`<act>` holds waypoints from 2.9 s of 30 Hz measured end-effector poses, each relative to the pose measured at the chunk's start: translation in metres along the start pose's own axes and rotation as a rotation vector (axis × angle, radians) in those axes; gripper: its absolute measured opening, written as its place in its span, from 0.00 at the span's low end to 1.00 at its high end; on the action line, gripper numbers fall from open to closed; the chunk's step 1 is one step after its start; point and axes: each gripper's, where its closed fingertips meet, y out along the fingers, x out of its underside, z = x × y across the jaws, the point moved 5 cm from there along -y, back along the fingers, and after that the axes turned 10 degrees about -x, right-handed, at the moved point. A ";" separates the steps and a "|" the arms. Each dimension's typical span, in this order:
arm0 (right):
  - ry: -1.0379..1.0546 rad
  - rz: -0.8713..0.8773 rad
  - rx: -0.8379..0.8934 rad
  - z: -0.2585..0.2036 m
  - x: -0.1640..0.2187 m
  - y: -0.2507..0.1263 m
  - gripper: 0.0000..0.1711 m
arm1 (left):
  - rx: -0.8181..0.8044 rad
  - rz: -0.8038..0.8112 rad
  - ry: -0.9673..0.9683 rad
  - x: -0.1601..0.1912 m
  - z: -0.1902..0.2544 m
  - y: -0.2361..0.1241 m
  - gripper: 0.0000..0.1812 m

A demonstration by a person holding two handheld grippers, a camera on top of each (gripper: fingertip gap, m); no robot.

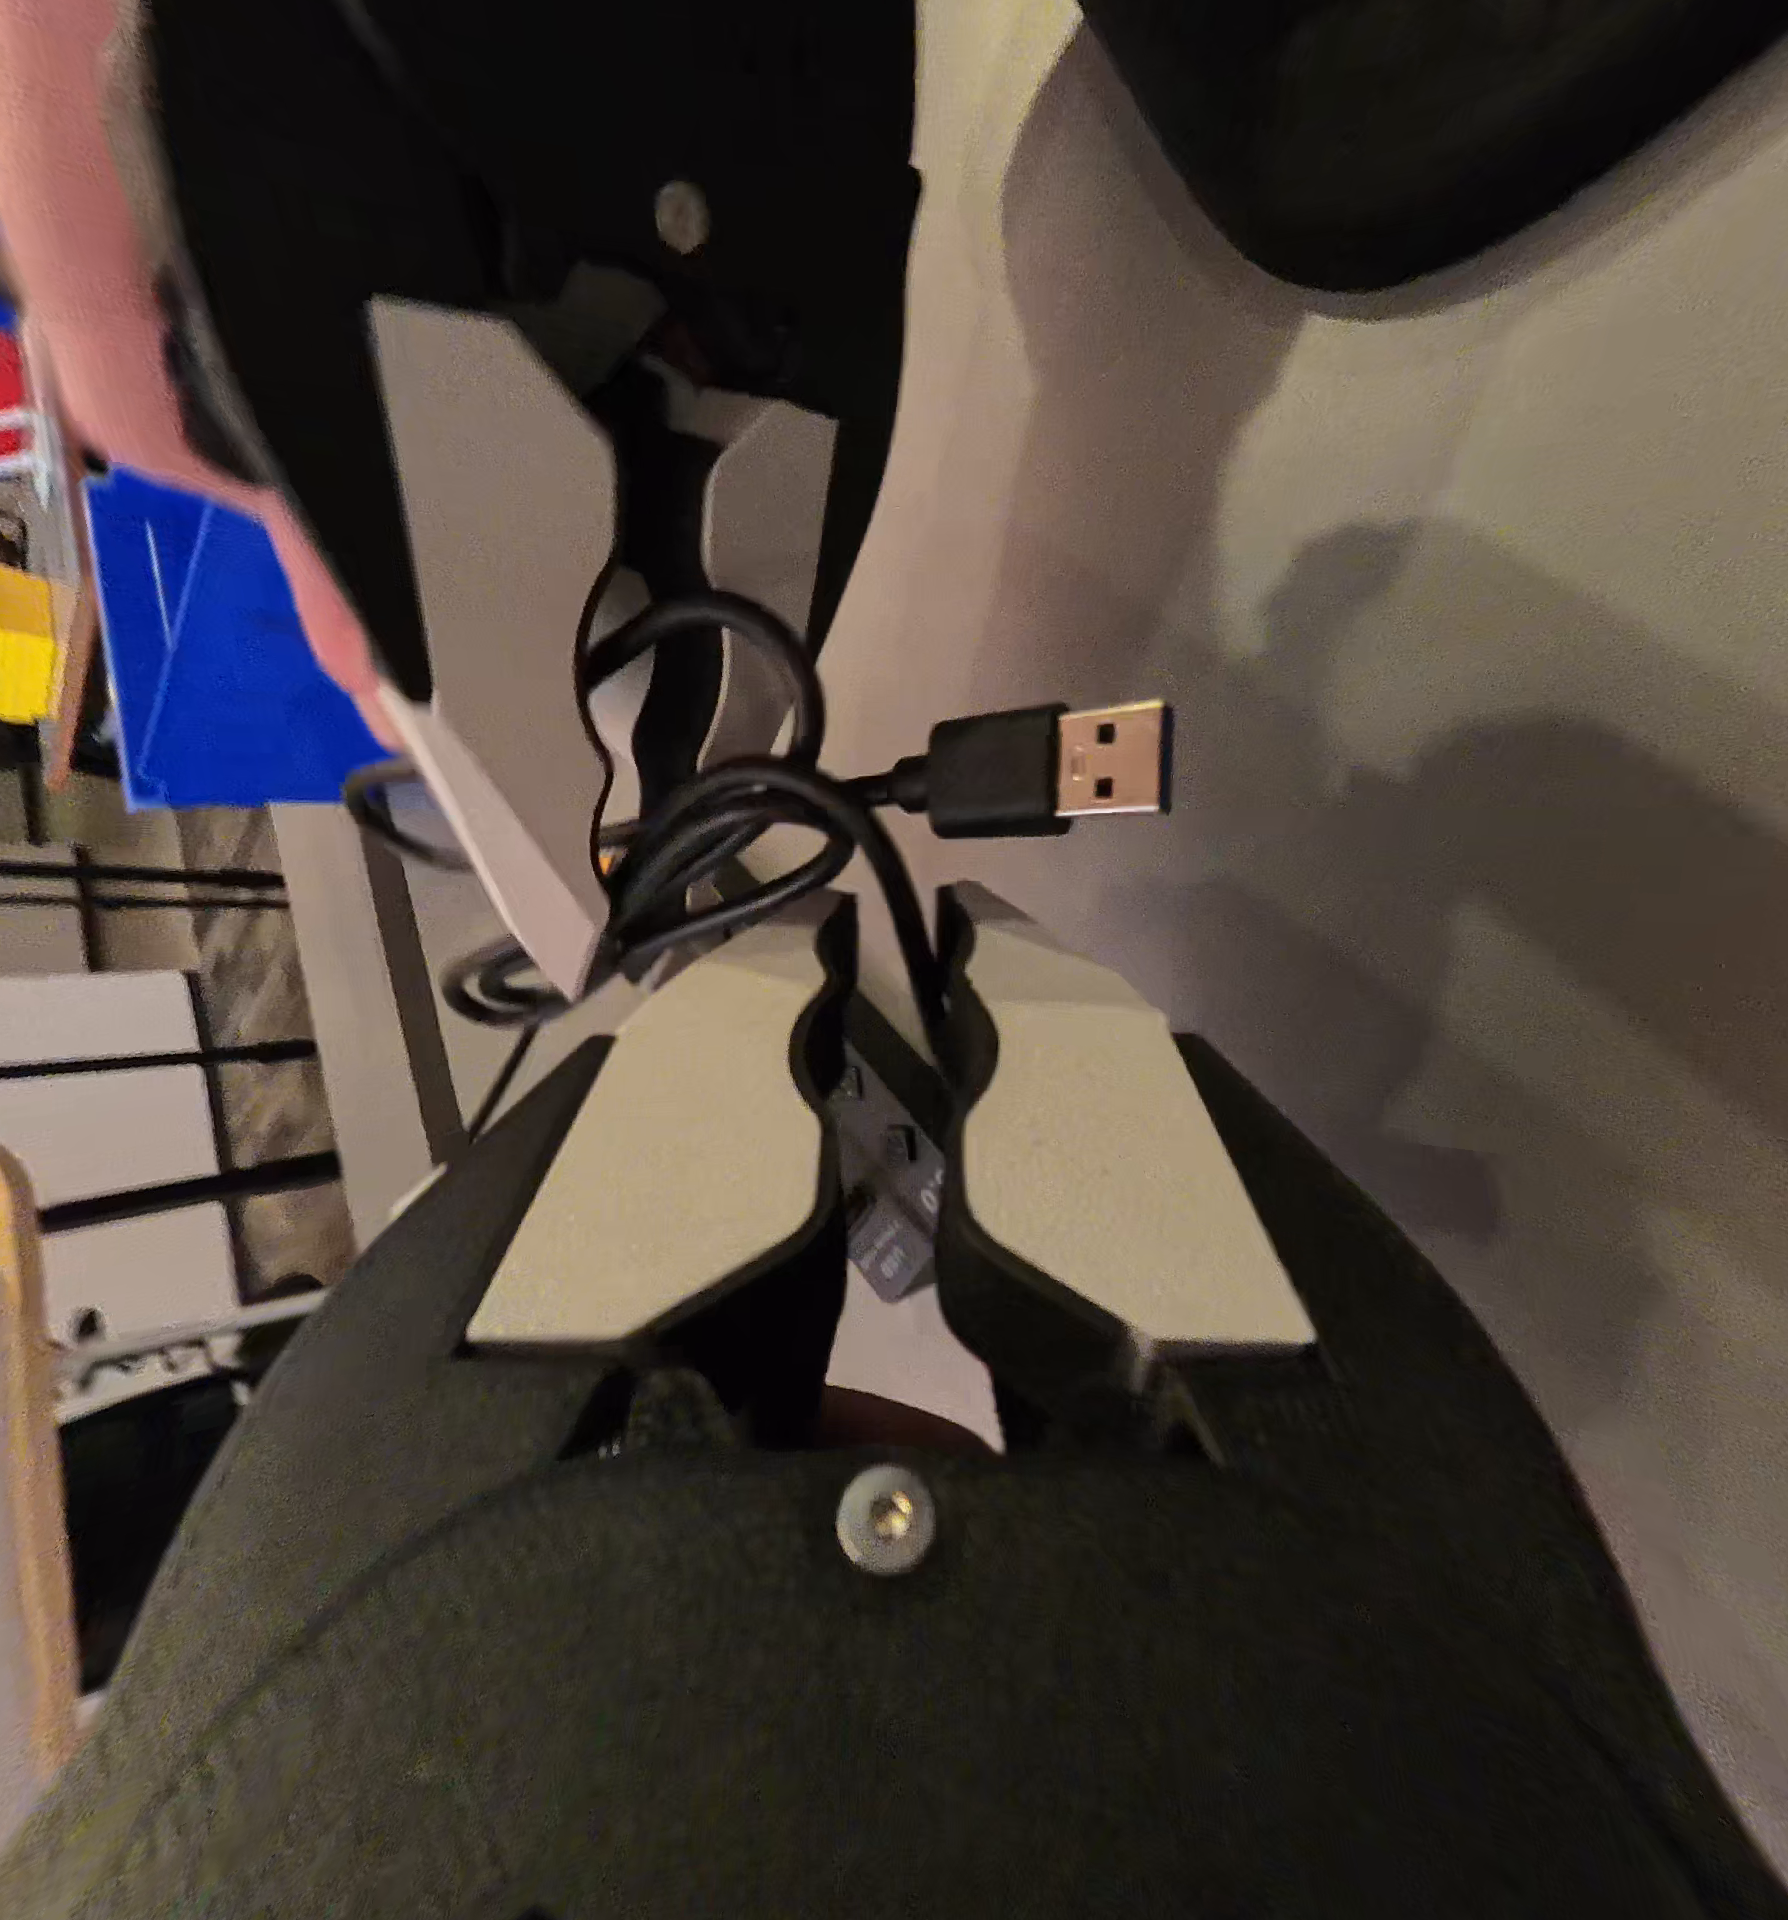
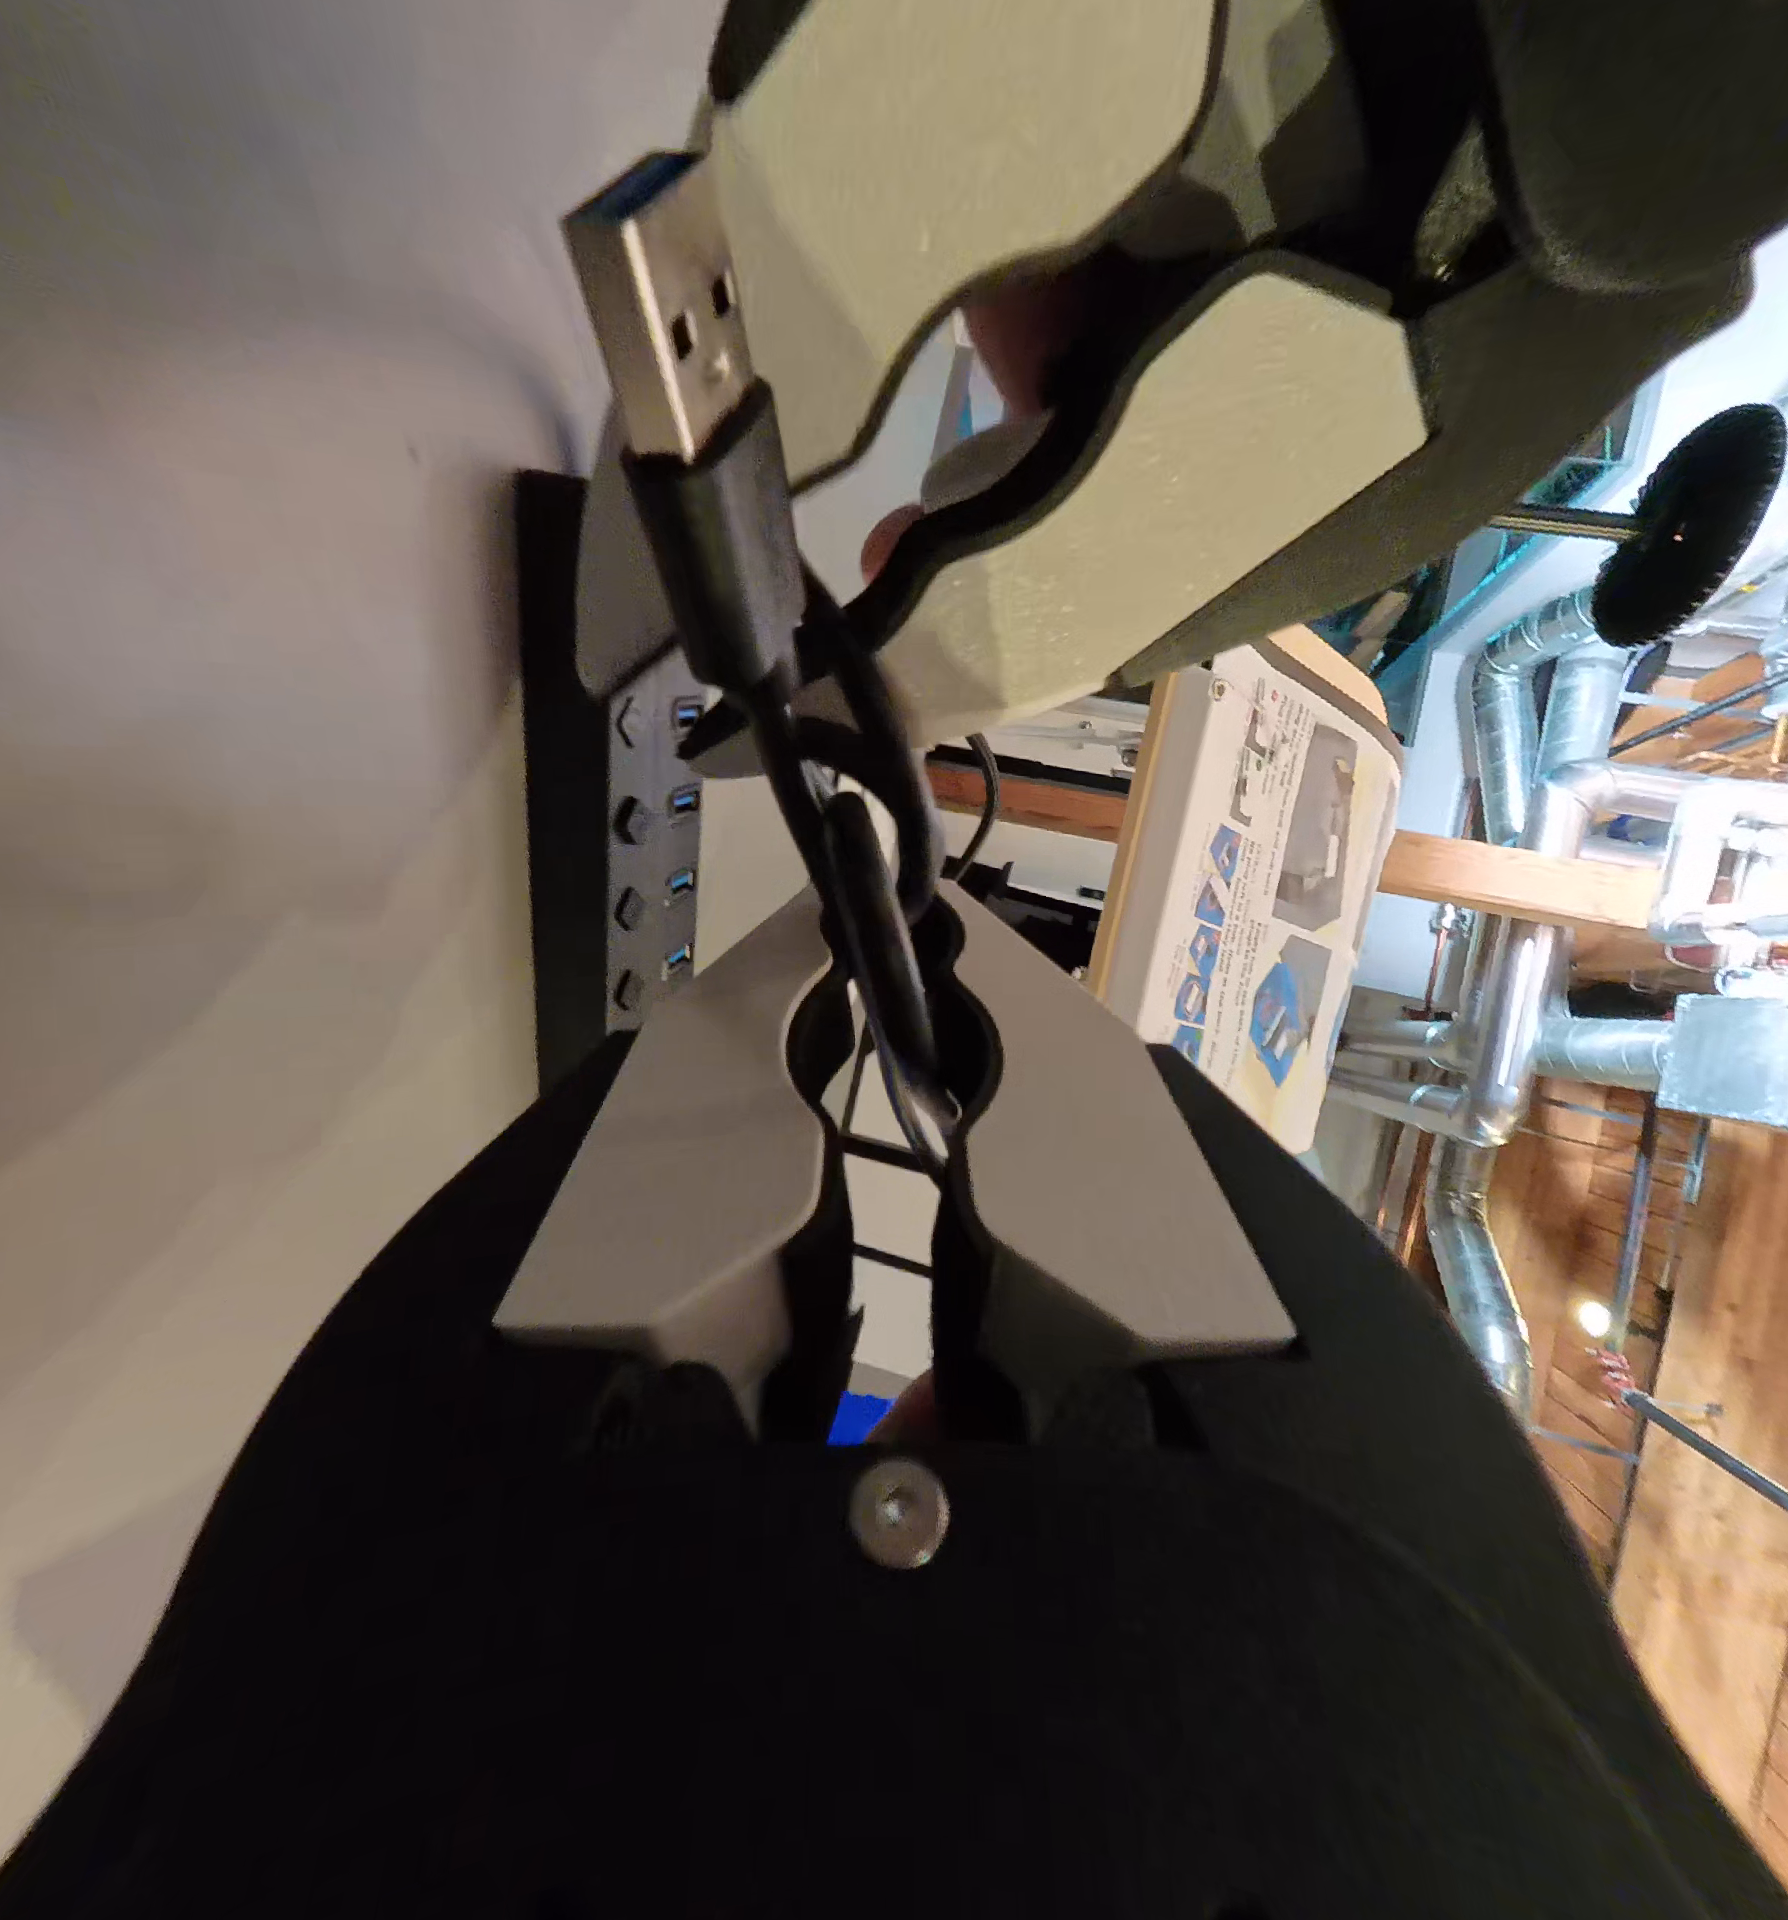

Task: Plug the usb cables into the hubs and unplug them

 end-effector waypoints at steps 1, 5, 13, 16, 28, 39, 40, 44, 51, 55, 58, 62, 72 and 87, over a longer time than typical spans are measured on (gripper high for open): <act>-0.007 -0.014 0.012 0.001 0.000 -0.001 0.03 | -0.002 0.004 -0.047 0.001 -0.002 -0.005 0.10; -0.046 -0.077 0.041 0.001 0.000 0.002 0.03 | -0.018 -0.015 -0.361 0.006 -0.020 -0.023 0.32; -0.123 -0.251 0.170 0.013 -0.005 0.012 0.03 | 0.013 -0.127 -1.096 0.001 -0.029 -0.006 0.46; -0.136 -0.269 0.206 0.016 -0.010 0.013 0.03 | 0.022 -0.137 -1.177 0.002 -0.022 0.004 0.41; -0.245 -0.245 0.270 0.021 -0.006 0.011 0.04 | -0.035 -0.146 -1.156 0.013 -0.023 0.010 0.12; 0.258 0.044 0.120 0.047 0.001 -0.034 0.12 | -0.232 -0.022 -1.121 0.034 -0.049 -0.007 0.04; 0.478 0.120 0.064 0.050 0.003 -0.037 0.15 | -0.269 0.028 -1.105 0.032 -0.052 -0.011 0.04; 1.323 0.521 -0.147 0.063 0.013 -0.032 0.39 | -0.381 0.084 -1.058 0.027 -0.055 -0.016 0.04; 1.665 0.885 -0.323 0.074 -0.001 -0.007 0.32 | -0.435 0.106 -0.950 0.013 -0.043 -0.013 0.04; 1.687 1.020 -0.337 0.078 -0.008 -0.006 0.15 | -0.390 0.208 -0.947 0.003 -0.038 -0.014 0.05; 1.673 1.123 -0.388 0.080 -0.011 -0.012 0.13 | -0.318 0.315 -0.974 -0.001 -0.037 -0.018 0.05; 1.593 1.215 -0.458 0.082 -0.016 -0.021 0.24 | -0.177 0.501 -1.037 -0.005 -0.037 -0.028 0.04; 1.512 1.125 -0.452 0.084 -0.020 -0.021 0.04 | -0.078 0.542 -1.045 -0.002 -0.035 -0.029 0.05; 1.699 0.795 -0.077 0.086 -0.011 -0.018 0.03 | -0.781 -0.058 -0.665 0.007 -0.056 -0.027 0.31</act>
